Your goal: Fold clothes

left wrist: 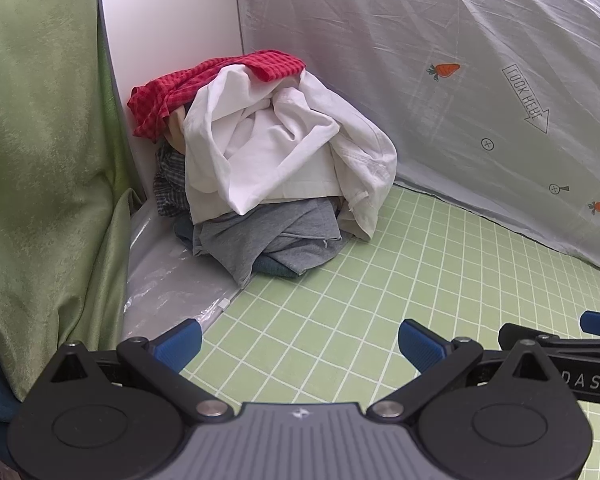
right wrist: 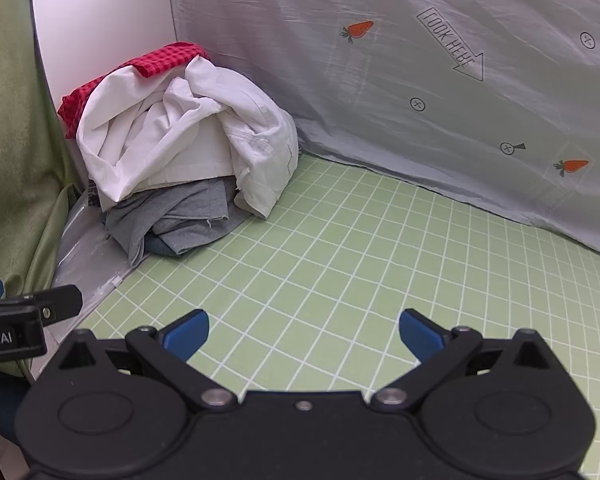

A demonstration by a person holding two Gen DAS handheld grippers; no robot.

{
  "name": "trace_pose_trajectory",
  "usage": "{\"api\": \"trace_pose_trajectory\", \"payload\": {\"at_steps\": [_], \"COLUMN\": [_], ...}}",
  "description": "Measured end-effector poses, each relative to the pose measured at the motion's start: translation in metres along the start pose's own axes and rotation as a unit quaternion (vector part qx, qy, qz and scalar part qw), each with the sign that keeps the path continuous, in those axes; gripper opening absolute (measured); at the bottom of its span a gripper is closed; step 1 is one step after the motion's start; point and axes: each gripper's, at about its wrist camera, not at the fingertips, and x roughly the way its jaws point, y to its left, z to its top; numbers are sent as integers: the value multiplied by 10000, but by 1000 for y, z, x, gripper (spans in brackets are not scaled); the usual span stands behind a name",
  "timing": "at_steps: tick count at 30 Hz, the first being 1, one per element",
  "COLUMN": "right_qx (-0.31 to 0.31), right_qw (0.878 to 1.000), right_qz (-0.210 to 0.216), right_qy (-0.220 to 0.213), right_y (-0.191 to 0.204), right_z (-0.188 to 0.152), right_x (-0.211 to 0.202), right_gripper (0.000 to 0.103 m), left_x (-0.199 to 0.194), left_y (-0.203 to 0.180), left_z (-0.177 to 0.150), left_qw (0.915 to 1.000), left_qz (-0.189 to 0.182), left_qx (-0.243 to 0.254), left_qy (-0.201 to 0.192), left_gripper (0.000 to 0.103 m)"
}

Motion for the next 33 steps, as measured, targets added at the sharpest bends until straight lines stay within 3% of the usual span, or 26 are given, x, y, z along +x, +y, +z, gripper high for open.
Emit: {"api": "trace_pose_trajectory", "payload": {"at_steps": [33], "right_qx": [151], "right_qw": [9999], "right_qz": [33], "right_qy": [74], "right_y": [-11], "right_z": [0], "right_x": [9], "right_gripper": [103], "left_x": [6], "left_y": [-12], "left_z": [1], "left_qw": [9999], "left_qz": [52], "left_qx": [122], "left_qy": [81], "left_gripper": [103]}}
